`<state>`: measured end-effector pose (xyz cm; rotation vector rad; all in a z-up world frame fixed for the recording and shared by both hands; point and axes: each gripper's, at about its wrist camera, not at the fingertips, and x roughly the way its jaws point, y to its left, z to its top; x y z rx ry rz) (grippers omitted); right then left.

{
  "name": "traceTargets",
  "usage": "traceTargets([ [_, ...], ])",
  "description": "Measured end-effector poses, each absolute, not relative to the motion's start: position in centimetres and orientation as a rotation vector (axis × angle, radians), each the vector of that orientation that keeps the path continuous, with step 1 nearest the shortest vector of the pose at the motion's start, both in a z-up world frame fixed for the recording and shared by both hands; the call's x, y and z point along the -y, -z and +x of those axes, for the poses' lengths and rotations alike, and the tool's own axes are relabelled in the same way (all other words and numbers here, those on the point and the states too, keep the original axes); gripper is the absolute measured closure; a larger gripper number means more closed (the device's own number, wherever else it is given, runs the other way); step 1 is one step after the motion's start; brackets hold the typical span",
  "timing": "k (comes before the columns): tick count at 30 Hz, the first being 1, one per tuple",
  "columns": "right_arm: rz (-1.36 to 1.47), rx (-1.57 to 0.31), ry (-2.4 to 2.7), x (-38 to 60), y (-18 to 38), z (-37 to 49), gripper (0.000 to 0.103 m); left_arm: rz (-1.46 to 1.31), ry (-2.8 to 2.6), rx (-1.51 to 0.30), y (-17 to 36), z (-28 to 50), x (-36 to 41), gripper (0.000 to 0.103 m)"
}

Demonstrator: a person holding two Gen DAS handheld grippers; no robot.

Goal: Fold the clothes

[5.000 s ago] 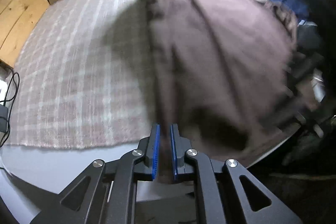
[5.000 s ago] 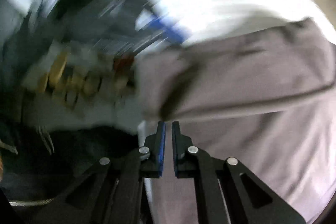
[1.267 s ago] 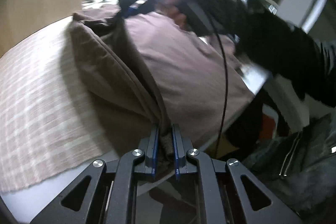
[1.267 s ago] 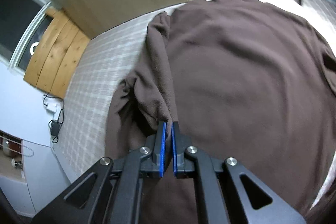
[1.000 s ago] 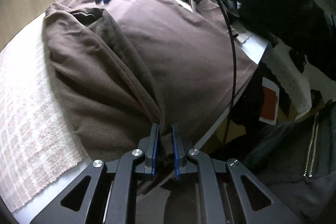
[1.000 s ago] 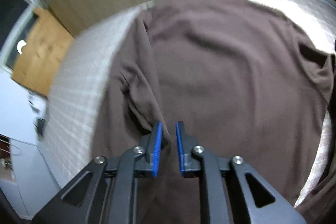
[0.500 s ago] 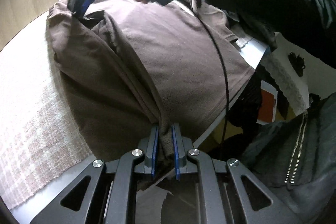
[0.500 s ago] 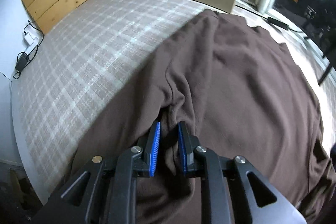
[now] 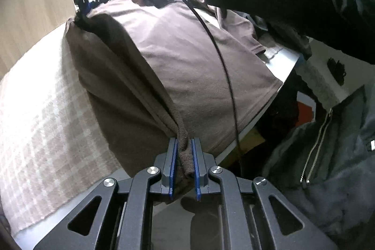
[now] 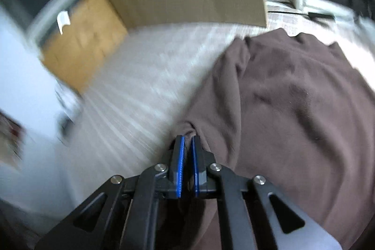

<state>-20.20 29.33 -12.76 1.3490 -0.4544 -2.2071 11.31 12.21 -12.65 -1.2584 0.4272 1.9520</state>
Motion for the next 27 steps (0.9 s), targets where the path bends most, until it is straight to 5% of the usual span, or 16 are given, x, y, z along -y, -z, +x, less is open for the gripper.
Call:
traceTargets([
  [2,1.316,0.684,2.155,-31.5,13.4,-20.6,0.096,-1.27,-1.944,-0.422,13.4,11.1,-12.6,0.092],
  [9,1.493,0.14,2.332,-29.4,14.9,-19.4,0.091,-1.334,-1.856,-0.418,16.8,10.4,-15.0,0.086],
  [14,1.44,-0.034,2.394,-28.9,12.4,-18.8,0.086,-1.343,-1.847,-0.402,16.9,10.4,-14.8,0.085],
  [18,1.45,-0.163,2.332,-26.7,12.9,-19.3,0.062,-1.35,-1.846,-0.413,17.0,10.6,-14.9,0.085],
  [21,1.524,-0.148,2.261,-25.7,14.8,-19.8,0.065,-1.357,-1.849,-0.414,17.0,10.5,-15.0,0.085],
  [22,1.554,-0.141,2.235,-25.4,15.5,-20.0,0.091,-1.359,-1.85,-0.418,17.0,10.5,-15.1,0.085],
  [27,1.582,-0.068,2.257,-27.9,15.4,-19.3,0.089,-1.376,-1.858,-0.41,16.7,10.8,-14.7,0.082],
])
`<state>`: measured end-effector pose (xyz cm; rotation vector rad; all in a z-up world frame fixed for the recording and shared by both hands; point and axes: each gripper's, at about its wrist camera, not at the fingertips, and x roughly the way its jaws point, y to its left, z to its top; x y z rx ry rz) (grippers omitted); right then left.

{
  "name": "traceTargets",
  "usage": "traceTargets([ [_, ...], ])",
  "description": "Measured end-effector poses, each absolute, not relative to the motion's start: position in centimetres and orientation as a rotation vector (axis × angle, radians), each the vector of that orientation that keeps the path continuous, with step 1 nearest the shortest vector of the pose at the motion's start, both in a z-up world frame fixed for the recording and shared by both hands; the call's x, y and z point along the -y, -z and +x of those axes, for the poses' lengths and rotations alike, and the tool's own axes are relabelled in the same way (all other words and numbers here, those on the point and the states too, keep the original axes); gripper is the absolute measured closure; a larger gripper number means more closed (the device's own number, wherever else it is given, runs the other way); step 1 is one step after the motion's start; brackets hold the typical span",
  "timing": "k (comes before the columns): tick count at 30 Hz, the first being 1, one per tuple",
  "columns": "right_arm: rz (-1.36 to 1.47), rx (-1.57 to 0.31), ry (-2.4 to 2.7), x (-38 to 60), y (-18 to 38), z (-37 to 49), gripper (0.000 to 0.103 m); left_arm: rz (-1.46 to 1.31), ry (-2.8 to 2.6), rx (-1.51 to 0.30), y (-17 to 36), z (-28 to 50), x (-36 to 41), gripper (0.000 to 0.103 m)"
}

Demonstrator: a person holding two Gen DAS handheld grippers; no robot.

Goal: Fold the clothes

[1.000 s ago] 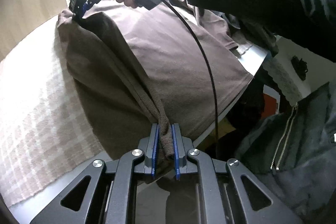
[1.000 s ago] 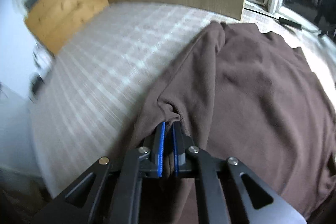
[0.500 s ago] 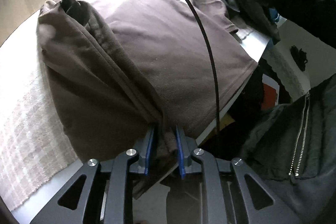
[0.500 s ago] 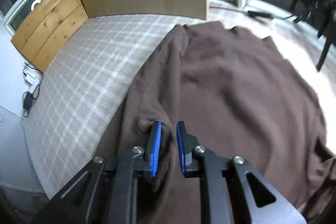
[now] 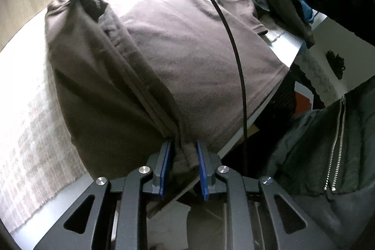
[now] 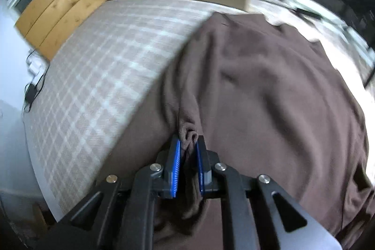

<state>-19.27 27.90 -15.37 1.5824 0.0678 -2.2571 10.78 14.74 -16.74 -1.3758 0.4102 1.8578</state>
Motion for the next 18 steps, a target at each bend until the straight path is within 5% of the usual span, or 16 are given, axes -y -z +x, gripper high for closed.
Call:
traceTargets([
  [7,1.546,-0.157,2.323,-28.8,13.2,-17.9,0.076,-1.386,-1.964,-0.322,13.0,11.4,-9.9,0.077],
  [10,1.504,-0.186,2.329,-28.2,12.5,-17.8,0.054,-1.454,-2.049,-0.258,13.7,10.0,-7.1,0.077],
  [18,1.601,-0.195,2.246,-26.9,15.6,-19.5,0.054,-1.55,-2.032,-0.148,17.7,8.5,-5.0,0.077],
])
